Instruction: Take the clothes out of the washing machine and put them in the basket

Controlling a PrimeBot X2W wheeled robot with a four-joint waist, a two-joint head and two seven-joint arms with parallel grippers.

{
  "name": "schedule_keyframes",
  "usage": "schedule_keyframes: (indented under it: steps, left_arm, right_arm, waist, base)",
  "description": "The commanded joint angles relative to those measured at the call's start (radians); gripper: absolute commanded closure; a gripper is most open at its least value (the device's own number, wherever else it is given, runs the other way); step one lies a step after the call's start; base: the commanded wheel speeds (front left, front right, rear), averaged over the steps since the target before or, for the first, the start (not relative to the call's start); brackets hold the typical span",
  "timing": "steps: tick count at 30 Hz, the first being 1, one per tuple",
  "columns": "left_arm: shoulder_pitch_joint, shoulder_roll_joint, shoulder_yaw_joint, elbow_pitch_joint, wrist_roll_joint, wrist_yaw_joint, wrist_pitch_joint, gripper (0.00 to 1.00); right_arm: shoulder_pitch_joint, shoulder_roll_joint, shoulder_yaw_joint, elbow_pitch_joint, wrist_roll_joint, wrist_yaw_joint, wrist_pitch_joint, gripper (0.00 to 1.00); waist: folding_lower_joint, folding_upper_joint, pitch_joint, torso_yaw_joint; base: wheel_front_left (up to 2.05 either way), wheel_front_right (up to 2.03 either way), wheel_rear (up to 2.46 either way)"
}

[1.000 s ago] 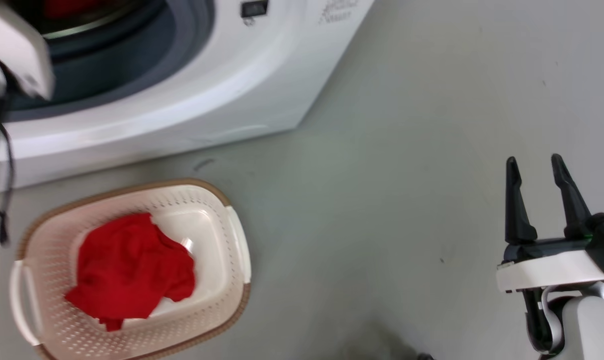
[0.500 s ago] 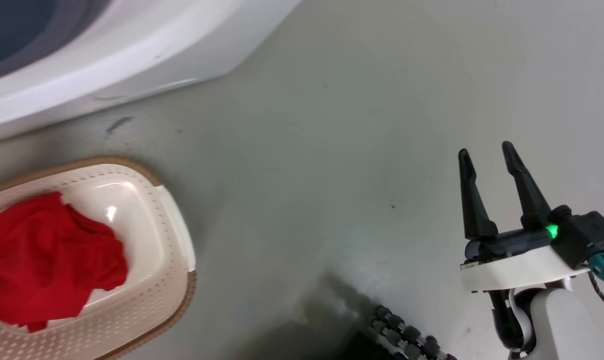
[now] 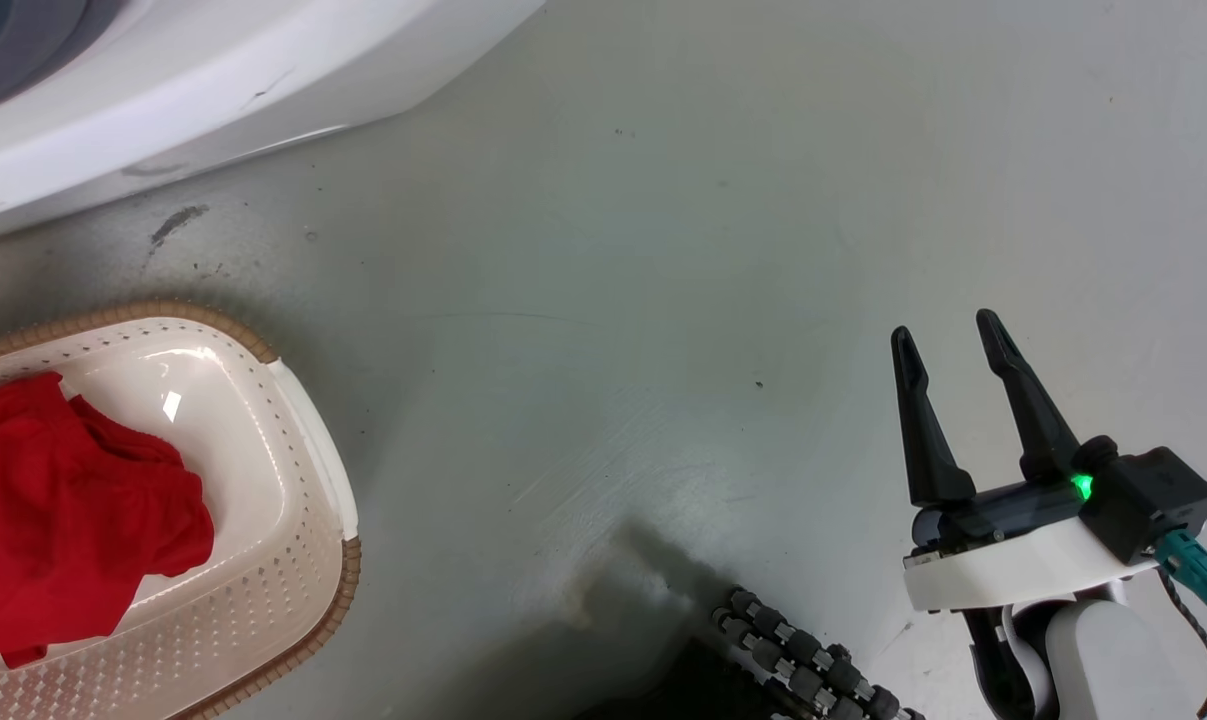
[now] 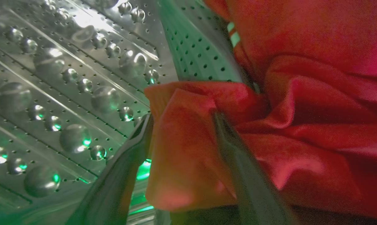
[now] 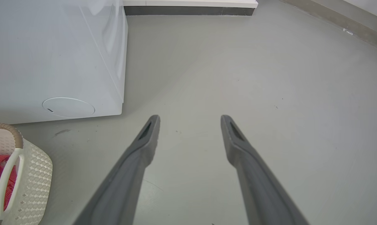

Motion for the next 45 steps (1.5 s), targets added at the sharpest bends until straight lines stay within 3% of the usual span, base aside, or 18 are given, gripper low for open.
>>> schedule_keyframes:
  steps: [1, 8, 9, 18, 23, 36, 45]
  left_arm:
    - [-0.009, -0.004, -0.004, 0.007, -0.002, -0.002, 0.001, 0.0]
    - [-0.025, -0.019, -0.035, 0.049, -0.01, -0.002, 0.003, 0.0]
    - [-0.019, -0.026, -0.046, 0.047, -0.023, -0.002, 0.001, 1.0]
    - [-0.037, 0.011, -0.099, 0.036, -0.07, -0.001, -0.062, 1.0]
    - [-0.032, 0.023, -0.105, 0.022, -0.089, -0.001, -0.148, 1.0]
    - [0.154, -0.061, -0.112, 0.058, -0.146, -0.001, -0.451, 1.0]
    - [0.338, -0.149, -0.131, 0.056, -0.189, -0.001, -0.646, 1.0]
  right_arm:
    - [0.001, 0.001, 0.002, -0.009, 0.004, -0.001, -0.002, 0.0]
    - [0.003, 0.001, -0.004, -0.033, -0.01, -0.001, -0.002, 0.0]
    - [0.005, 0.001, -0.006, -0.035, -0.013, -0.001, -0.002, 0.0]
    - [-0.012, 0.001, 0.006, -0.032, -0.008, -0.001, -0.002, 0.0]
    - [-0.036, 0.001, 0.004, -0.021, -0.016, -0.001, -0.002, 0.0]
    - [-0.039, 0.0, -0.082, -0.005, -0.082, -0.001, -0.002, 0.0]
    - [-0.012, 0.0, -0.137, 0.008, -0.143, -0.001, -0.002, 0.0]
  waist:
    - [-0.0001, 0.0, 0.002, 0.002]
    - [-0.0001, 0.0, 0.018, 0.012]
    - [-0.0001, 0.0, 0.019, 0.013]
    - [-0.0001, 0.0, 0.016, 0.015]
    - [-0.0001, 0.0, -0.006, 0.012]
    - [-0.0001, 0.0, -0.203, 0.135]
    - [-0.0001, 0.0, -0.354, 0.227]
  base:
    - [0.0, 0.0, 0.0]
    - [0.0, 0.0, 0.0]
    - [0.0, 0.0, 0.0]
    - [0.0, 0.0, 0.0]
    - [0.0, 0.0, 0.0]
    - [0.0, 0.0, 0.0]
    - [0.0, 0.0, 0.0]
